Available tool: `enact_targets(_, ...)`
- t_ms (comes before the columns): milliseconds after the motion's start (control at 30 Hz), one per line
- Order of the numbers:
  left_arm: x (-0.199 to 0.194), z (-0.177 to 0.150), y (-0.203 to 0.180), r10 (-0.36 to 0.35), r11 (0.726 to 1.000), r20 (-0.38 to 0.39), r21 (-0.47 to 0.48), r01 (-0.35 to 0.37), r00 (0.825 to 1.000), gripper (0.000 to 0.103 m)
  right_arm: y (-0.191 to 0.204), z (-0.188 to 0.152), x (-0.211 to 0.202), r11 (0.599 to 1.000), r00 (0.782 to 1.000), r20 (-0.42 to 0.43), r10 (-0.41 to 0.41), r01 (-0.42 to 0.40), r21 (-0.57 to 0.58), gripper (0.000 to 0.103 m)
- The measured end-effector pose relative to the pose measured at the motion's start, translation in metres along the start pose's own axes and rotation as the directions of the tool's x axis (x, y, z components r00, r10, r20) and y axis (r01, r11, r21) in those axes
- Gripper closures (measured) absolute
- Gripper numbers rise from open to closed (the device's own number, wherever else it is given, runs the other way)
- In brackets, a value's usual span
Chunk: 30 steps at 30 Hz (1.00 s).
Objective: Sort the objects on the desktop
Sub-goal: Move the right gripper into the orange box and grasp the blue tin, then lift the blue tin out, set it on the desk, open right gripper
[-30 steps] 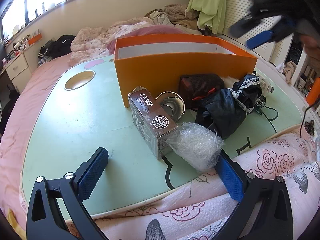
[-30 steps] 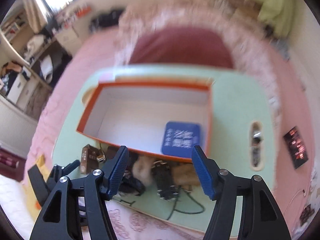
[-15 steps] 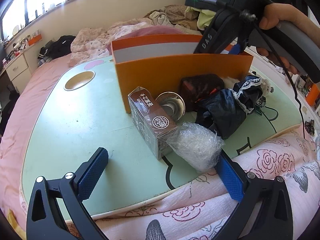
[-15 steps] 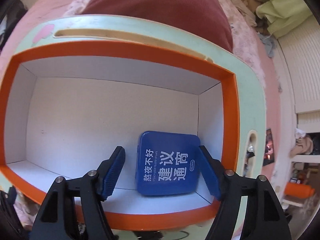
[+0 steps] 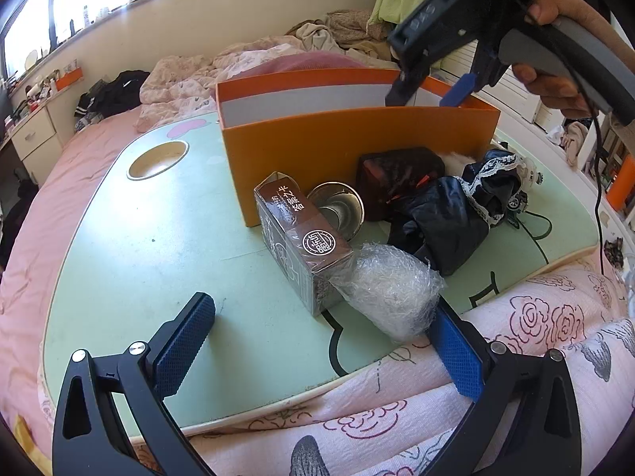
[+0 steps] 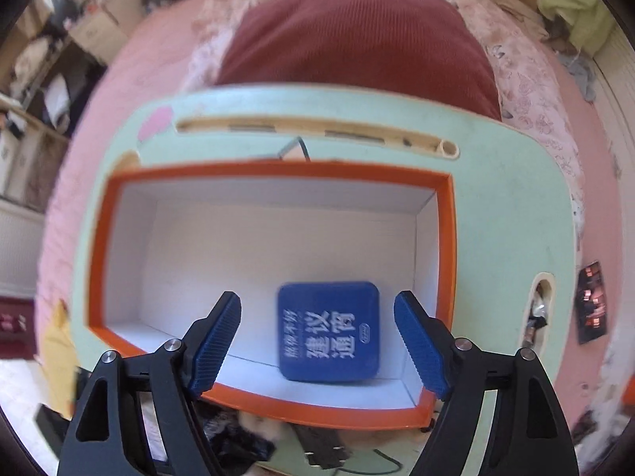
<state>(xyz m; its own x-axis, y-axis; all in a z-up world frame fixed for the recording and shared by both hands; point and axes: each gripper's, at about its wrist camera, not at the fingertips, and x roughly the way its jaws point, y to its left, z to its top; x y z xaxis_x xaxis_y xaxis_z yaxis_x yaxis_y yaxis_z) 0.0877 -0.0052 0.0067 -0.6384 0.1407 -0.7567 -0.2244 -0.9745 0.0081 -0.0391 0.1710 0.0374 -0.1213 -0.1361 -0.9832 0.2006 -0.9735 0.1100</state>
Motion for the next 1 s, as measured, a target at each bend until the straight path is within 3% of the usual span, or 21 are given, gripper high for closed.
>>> enact_targets(167, 0.0, 0.0, 0.0, 0.001, 1.0, -0.001, 0.001, -0.001, 1.0, 0.0, 0.01, 0.0, 0.035, 0.986, 0.982, -0.104, -0.157, 0.15, -0.074, 0.018)
enact_targets(233, -0.001, 0.0, 0.0, 0.0, 1.0, 0.002, 0.001, 0.0, 1.0, 0.0, 0.007, -0.004, 0.032, 0.987, 0.985, -0.087, -0.146, 0.14, -0.077, 0.023)
enact_targets(267, 0.0, 0.0, -0.001, -0.001, 1.0, 0.002, 0.0, 0.001, 1.0, 0.0, 0.008, -0.003, 0.031, 0.989, 0.988, -0.085, -0.13, 0.123, -0.082, 0.037)
enact_targets(333, -0.001, 0.0, -0.001, -0.001, 1.0, 0.002, 0.0, 0.001, 1.0, 0.0, 0.002, -0.002, 0.027, 0.999, 0.995, -0.092, -0.035, 0.031, -0.04, 0.037)
enact_targets(467, -0.001, 0.0, -0.001, -0.001, 1.0, 0.003, 0.0, 0.001, 1.0, 0.0, -0.016, -0.002, 0.018, 0.999, 0.999, -0.009, 0.032, -0.032, 0.038, 0.037)
enact_targets(567, -0.001, 0.0, -0.001, -0.001, 1.0, 0.003, 0.0, 0.001, 1.0, 0.0, -0.037, -0.006, -0.016, 0.979, 0.979, 0.125, 0.161, -0.174, 0.101, 0.037)
enact_targets(633, -0.001, 0.0, -0.001, -0.001, 1.0, 0.002, 0.001, 0.001, 1.0, 0.0, -0.044, -0.016, -0.046, 0.972, 0.961, 0.19, 0.199, -0.219, 0.087, 0.037)
enact_targets(733, -0.001, 0.0, -0.001, -0.001, 1.0, 0.003, 0.0, 0.001, 1.0, 0.0, -0.039, -0.051, -0.09, 0.983, 0.947, 0.274, 0.168, -0.184, 0.03, 0.037)
enact_targets(833, -0.001, -0.001, 0.0, -0.001, 1.0, 0.003, 0.001, 0.001, 1.0, 0.0, -0.039, -0.102, -0.103, 0.994, 0.948, 0.3, 0.106, -0.112, 0.002, 0.037)
enact_targets(933, -0.001, -0.001, 0.0, -0.001, 1.0, 0.002, 0.001, 0.001, 1.0, 0.0, -0.043, -0.155, -0.077, 0.999, 0.962, 0.271, 0.046, -0.042, -0.02, 0.037)
enact_targets(1000, -0.001, 0.0, 0.0, -0.002, 1.0, 0.001, 0.002, 0.002, 1.0, 0.0, -0.053, -0.174, -0.054, 0.999, 0.973, 0.229, 0.036, -0.039, 0.009, 0.036)
